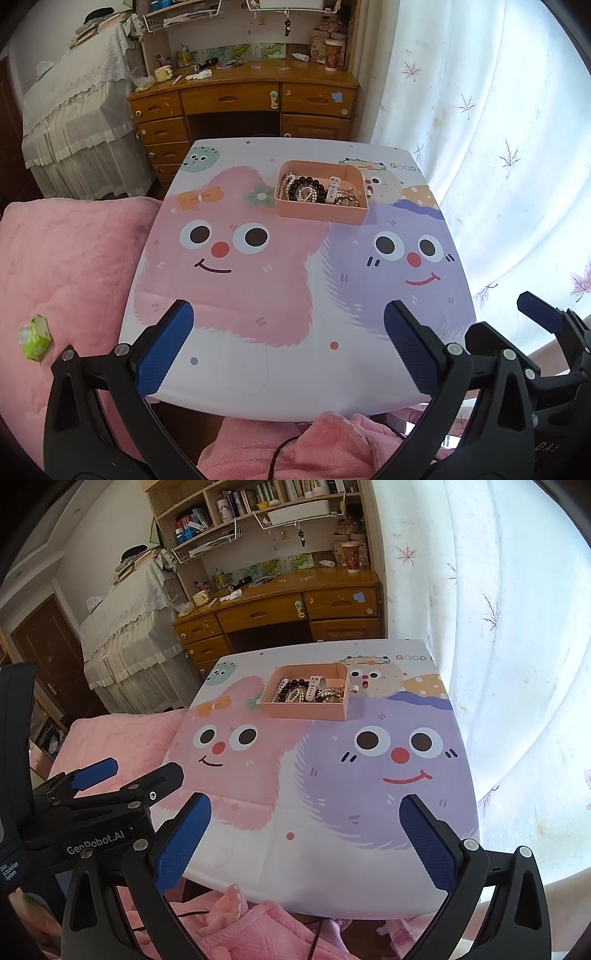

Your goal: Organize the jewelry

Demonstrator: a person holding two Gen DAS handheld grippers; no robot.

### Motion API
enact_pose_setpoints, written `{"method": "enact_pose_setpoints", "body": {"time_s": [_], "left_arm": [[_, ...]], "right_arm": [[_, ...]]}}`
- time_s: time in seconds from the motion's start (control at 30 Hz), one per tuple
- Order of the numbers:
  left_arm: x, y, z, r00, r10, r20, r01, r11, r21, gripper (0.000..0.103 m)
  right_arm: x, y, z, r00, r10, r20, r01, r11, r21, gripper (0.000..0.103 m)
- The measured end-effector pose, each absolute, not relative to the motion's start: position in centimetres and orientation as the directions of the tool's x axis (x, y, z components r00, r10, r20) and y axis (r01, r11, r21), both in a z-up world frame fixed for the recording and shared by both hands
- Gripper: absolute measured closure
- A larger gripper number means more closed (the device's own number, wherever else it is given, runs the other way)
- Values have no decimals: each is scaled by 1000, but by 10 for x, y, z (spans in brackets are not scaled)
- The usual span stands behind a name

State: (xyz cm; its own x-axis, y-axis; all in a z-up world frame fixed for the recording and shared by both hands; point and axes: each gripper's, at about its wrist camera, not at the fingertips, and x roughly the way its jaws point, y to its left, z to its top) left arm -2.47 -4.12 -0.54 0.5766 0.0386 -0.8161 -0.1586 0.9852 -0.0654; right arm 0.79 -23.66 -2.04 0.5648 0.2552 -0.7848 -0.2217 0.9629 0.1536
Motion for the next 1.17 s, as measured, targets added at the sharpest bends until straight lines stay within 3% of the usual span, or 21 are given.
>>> {"method": "enact_pose_setpoints", "body": {"time_s": [1.17], "left_arm": [[-26,-31,-4,592,75,-803,-159,987,-24,1]], "right_arm": [[9,-234,-22,561,256,-787,-218,963,157,0]]}}
